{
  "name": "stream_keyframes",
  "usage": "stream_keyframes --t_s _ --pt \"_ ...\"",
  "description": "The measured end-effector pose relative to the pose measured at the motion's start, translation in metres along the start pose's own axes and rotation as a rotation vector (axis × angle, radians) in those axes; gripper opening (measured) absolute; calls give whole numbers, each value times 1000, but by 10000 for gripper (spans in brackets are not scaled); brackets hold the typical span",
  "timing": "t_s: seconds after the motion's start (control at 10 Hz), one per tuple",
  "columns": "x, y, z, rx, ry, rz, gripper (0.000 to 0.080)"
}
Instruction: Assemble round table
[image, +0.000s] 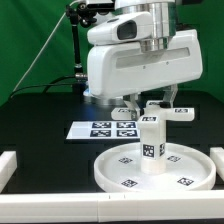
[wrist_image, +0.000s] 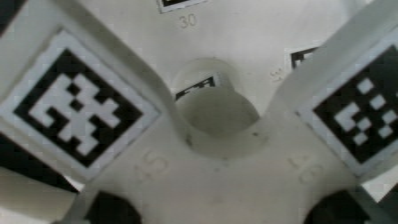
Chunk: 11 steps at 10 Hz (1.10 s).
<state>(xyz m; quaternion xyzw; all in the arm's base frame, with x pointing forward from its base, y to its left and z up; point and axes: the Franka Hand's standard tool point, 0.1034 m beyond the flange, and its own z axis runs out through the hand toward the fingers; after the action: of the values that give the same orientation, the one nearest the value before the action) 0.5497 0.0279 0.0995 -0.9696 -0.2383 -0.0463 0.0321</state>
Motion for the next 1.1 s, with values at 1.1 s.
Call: stream_keyframes --t_s 1.1 --pt "9 0 -3 16 66 863 445"
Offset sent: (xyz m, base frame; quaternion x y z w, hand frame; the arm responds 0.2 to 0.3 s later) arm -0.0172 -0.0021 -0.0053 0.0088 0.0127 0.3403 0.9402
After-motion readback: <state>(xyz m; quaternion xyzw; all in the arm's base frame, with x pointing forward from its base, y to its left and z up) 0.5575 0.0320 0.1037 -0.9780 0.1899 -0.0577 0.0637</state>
